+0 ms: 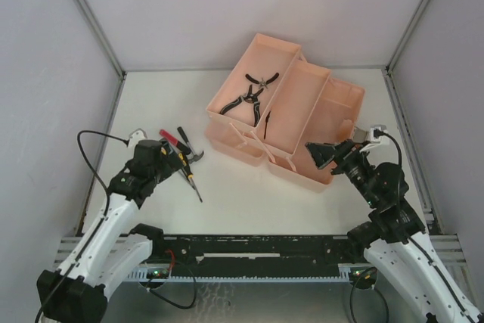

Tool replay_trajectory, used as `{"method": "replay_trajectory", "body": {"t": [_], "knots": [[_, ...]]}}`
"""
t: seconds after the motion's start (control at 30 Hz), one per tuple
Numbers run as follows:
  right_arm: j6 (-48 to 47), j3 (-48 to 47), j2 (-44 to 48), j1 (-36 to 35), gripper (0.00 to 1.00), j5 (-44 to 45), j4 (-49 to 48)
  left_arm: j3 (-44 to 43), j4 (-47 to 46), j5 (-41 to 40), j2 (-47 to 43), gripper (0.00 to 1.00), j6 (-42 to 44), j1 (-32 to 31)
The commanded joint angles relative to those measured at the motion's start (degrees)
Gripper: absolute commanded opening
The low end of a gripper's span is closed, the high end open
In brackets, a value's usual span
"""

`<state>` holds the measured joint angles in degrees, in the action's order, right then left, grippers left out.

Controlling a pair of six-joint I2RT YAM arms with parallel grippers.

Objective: Pack the tool kit
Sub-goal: Pick up the screwdriver from the center of the board.

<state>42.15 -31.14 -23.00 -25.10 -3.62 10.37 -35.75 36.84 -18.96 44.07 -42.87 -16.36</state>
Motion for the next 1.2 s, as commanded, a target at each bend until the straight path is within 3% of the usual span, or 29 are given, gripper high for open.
{"method": "replay_trajectory", "body": {"t": [0.0,0.1,0.5,0.63,1.17], "knots": [[-3.21,-1.25,2.39,0.26,0.84,3.15,1.64,0.36,-6.67,3.56,5.84,0.97,1.19,3.47],[-1.82,-1.21,3.69,0.37,0.84,6.54,3.77,-1.13,-6.03,-2.75,12.34,0.92,-2.73,4.55],[-0.01,-1.23,5.14,0.86,0.85,10.07,6.77,-10.6,-6.64,-3.98,32.32,0.77,-3.35,8.48],[0.12,-1.21,4.84,0.95,0.85,10.21,6.78,-12.0,-6.84,-3.98,34.94,0.68,-2.8,10.26],[0.12,-1.21,3.66,1.8,0.85,9.74,7.49,-16.61,-8.48,-4.0,43.18,0.6,-0.87,12.02]]}}
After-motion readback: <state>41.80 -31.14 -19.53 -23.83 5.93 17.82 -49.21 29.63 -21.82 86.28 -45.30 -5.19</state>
